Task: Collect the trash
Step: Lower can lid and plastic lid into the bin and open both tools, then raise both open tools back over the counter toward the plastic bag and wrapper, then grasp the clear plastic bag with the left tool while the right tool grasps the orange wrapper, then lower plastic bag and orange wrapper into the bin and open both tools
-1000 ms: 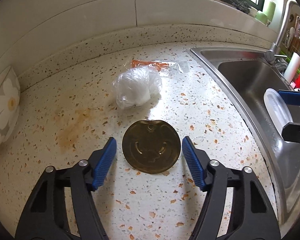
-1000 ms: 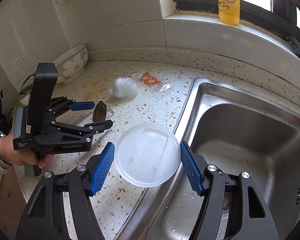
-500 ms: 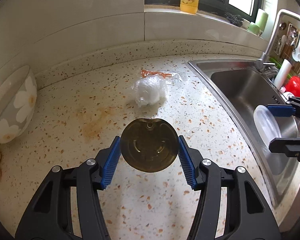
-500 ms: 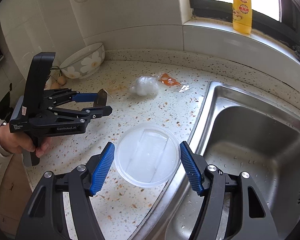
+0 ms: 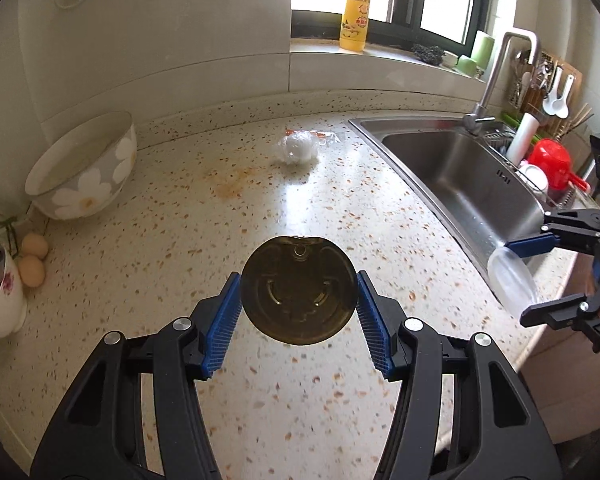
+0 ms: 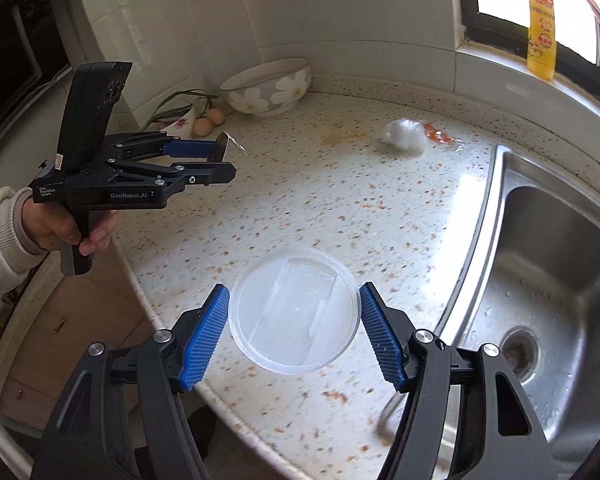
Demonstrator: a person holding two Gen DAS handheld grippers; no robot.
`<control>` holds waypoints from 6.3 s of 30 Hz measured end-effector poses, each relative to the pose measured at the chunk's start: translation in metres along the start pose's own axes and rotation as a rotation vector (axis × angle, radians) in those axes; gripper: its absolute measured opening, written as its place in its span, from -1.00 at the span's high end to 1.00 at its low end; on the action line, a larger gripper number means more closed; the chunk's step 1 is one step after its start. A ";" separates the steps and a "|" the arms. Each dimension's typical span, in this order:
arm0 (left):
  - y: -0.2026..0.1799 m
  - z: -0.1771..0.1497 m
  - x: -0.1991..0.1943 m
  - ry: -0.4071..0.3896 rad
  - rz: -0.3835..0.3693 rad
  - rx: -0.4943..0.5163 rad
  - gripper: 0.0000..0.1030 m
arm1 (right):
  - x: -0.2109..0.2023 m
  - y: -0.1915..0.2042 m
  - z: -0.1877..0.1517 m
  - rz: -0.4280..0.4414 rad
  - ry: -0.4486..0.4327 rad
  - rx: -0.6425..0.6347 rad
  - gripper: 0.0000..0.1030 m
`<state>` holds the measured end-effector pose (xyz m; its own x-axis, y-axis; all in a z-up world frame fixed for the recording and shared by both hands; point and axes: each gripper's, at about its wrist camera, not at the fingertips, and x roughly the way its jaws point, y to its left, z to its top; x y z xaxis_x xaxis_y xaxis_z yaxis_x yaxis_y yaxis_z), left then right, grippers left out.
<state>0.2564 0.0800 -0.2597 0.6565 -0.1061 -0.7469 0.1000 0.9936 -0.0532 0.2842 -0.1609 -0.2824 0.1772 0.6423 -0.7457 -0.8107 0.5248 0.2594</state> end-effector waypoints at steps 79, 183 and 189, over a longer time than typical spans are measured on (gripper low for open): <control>-0.065 -0.276 0.000 -0.063 -0.145 -0.101 -0.63 | 0.156 0.092 -0.222 0.114 0.237 0.148 -0.40; -0.010 0.105 0.074 -0.016 -0.098 0.068 0.51 | 0.088 -0.115 0.172 -0.111 0.107 -0.124 1.00; -0.005 0.049 0.023 -0.053 -0.132 0.091 0.51 | 0.074 -0.049 0.124 -0.151 0.073 -0.056 1.00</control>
<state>0.3075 0.0705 -0.2442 0.6712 -0.2394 -0.7016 0.2532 0.9635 -0.0866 0.4064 -0.0698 -0.2736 0.2595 0.5154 -0.8167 -0.8083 0.5787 0.1084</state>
